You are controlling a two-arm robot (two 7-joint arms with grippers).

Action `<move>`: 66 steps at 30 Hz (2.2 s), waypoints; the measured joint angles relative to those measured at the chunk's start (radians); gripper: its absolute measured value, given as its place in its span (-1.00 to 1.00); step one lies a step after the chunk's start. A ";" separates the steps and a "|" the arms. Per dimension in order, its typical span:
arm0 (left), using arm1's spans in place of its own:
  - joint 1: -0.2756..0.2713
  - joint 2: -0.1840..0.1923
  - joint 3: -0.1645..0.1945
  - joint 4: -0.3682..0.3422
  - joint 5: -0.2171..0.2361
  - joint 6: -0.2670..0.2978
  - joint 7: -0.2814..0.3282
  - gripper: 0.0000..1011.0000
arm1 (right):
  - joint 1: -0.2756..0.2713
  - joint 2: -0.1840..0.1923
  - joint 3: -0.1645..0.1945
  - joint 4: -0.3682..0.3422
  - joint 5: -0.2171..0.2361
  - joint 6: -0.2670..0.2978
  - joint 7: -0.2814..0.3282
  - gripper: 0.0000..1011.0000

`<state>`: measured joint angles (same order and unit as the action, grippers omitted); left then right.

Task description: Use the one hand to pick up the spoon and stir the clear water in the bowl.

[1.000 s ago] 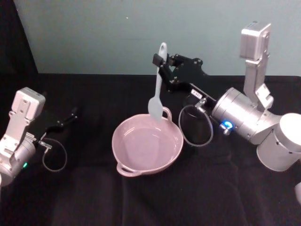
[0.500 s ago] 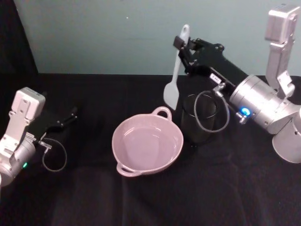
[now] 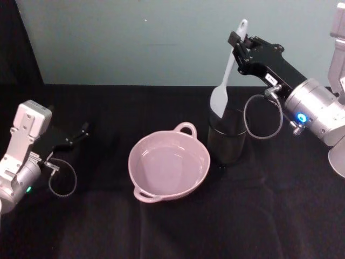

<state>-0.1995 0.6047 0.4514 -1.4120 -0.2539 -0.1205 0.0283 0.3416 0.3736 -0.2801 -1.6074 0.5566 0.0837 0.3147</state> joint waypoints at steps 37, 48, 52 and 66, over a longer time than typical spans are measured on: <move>0.000 0.000 0.000 0.000 0.000 0.000 0.000 1.00 | -0.041 -0.081 0.078 0.141 0.062 0.064 -0.122 -0.75; 0.000 0.000 0.000 0.000 0.000 0.000 0.000 1.00 | -0.044 -0.087 0.079 0.172 0.094 0.089 -0.124 -0.75; 0.000 0.000 0.000 0.000 0.000 0.000 0.000 1.00 | -0.046 -0.085 0.076 0.174 0.095 0.089 -0.124 -0.75; 0.000 0.000 0.000 0.000 0.000 0.000 0.000 1.00 | -0.049 -0.079 0.071 0.188 0.104 0.078 -0.115 -0.75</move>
<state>-0.1995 0.6047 0.4514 -1.4120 -0.2539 -0.1205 0.0283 0.2928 0.2941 -0.2089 -1.4192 0.6609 0.1614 0.1994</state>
